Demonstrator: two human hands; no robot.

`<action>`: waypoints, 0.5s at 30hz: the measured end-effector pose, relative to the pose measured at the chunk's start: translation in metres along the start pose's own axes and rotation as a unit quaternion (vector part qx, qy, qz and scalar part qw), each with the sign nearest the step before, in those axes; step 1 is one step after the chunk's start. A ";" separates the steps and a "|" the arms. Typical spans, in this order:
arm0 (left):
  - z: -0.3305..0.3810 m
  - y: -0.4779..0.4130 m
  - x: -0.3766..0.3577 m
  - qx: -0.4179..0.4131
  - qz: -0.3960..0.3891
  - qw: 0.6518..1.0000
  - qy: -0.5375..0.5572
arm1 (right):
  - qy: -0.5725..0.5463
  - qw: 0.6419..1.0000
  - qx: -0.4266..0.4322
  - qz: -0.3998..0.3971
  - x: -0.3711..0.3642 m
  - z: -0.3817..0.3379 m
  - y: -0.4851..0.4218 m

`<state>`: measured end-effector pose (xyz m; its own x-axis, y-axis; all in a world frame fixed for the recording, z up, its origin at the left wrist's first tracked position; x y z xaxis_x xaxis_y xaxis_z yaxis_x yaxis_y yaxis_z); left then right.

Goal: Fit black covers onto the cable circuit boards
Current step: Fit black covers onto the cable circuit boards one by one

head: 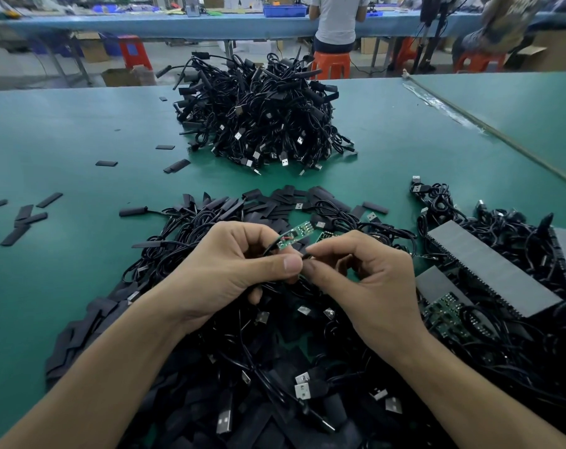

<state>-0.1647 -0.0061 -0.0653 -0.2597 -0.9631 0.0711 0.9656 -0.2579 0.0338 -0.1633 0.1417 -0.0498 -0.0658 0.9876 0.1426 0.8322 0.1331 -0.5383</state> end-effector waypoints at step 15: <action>-0.004 -0.002 0.003 -0.003 0.001 1.000 0.001 | -0.004 1.000 -0.008 -0.002 -0.001 0.000 0.000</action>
<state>-0.1673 -0.0091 -0.0686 -0.2576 -0.9637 0.0698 0.9662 -0.2563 0.0269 -0.1631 0.1412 -0.0503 -0.0742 0.9876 0.1382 0.8404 0.1366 -0.5244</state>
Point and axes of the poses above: each hand's wrist, its own y-axis away from the middle knuckle, its own x-axis out of the back of the hand, z = x × y, the point moved 10 cm from there along -y, towards the middle knuckle, and after that the axes turned 2 degrees about -y, right-handed, at the moved point
